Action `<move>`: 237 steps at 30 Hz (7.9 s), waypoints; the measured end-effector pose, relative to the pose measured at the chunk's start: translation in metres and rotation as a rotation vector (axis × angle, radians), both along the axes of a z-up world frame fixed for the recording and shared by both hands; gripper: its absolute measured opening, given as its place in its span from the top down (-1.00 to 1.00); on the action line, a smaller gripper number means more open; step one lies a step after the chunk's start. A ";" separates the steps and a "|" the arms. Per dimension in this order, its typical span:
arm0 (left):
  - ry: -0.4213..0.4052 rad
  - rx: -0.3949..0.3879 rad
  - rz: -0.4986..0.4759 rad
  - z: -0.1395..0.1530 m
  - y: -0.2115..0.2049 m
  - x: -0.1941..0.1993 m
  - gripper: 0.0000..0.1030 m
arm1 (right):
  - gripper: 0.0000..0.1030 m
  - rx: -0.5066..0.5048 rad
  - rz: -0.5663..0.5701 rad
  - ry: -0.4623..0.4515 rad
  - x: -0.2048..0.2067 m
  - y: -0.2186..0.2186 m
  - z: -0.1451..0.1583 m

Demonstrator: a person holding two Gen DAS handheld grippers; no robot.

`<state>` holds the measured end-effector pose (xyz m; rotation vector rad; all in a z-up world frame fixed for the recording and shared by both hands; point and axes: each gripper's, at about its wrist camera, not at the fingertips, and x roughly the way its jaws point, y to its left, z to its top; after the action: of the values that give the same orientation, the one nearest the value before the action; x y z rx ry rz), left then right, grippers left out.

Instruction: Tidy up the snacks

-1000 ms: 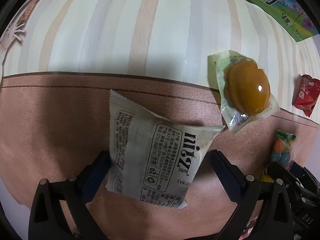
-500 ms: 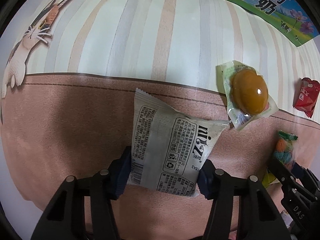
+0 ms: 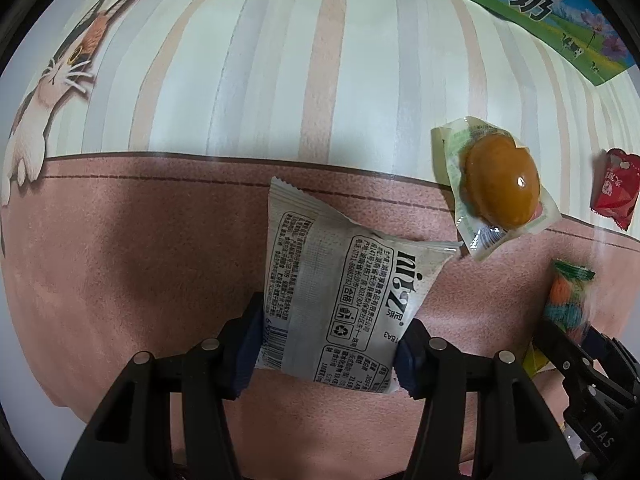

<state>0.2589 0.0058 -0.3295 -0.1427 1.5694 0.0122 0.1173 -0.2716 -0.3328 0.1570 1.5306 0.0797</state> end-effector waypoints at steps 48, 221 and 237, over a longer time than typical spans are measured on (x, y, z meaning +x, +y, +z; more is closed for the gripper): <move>-0.008 -0.239 -0.045 0.146 -0.029 0.299 -0.01 | -0.07 0.193 -0.014 -0.191 0.259 -0.006 0.141; -0.249 0.020 -0.135 0.211 -0.015 0.305 -0.90 | -0.94 -0.074 0.047 -0.173 0.300 -0.016 0.164; -0.533 0.053 -0.096 0.288 -0.015 0.174 -0.90 | -0.94 -0.056 0.036 -0.434 0.175 -0.017 0.244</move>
<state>0.4331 -0.0096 -0.0418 -0.0235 1.0416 -0.0561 0.2927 -0.2884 -0.0886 0.0610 1.1017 0.0929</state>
